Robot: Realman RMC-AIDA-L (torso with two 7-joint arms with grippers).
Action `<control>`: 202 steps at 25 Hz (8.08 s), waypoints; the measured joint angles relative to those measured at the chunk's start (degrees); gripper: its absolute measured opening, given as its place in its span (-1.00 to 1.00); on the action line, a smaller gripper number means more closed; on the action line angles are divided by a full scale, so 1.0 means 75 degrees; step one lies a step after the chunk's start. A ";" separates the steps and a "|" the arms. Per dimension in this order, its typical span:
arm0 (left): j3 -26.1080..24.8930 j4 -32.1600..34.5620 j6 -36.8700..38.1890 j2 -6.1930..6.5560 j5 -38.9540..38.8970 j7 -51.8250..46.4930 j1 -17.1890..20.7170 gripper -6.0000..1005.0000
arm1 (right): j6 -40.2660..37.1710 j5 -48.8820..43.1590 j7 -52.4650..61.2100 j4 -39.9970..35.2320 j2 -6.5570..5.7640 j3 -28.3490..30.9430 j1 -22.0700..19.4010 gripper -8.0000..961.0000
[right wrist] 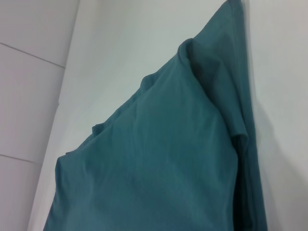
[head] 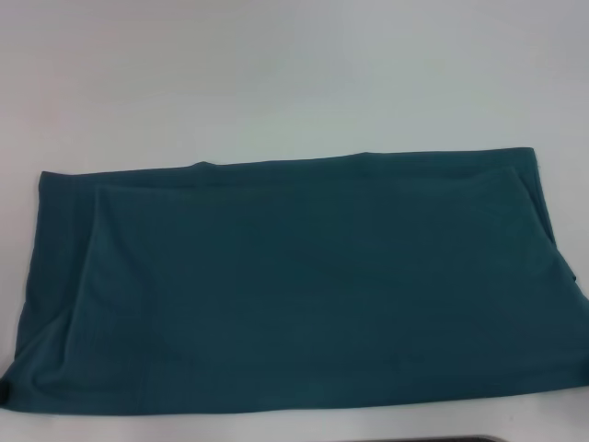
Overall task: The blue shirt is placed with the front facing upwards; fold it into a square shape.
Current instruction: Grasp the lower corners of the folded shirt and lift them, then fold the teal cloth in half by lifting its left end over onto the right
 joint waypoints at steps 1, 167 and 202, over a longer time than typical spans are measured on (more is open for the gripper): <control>0.0000 0.0000 -0.0002 0.0001 0.0000 -0.0001 -0.0005 -0.98 | 0.0000 0.0000 0.0017 -0.0003 -0.0002 -0.0002 0.0007 -0.74; 0.0905 0.0926 -0.2257 0.0168 -0.2013 -0.1043 -0.0969 0.71 | 0.0589 0.1477 -0.0793 0.0092 0.0350 0.0325 0.2569 0.84; 0.1015 0.0933 -0.1838 0.0272 -0.0188 -0.2068 -0.1799 0.71 | 0.0540 0.1479 -0.0704 0.0080 0.0264 0.0430 0.2554 0.84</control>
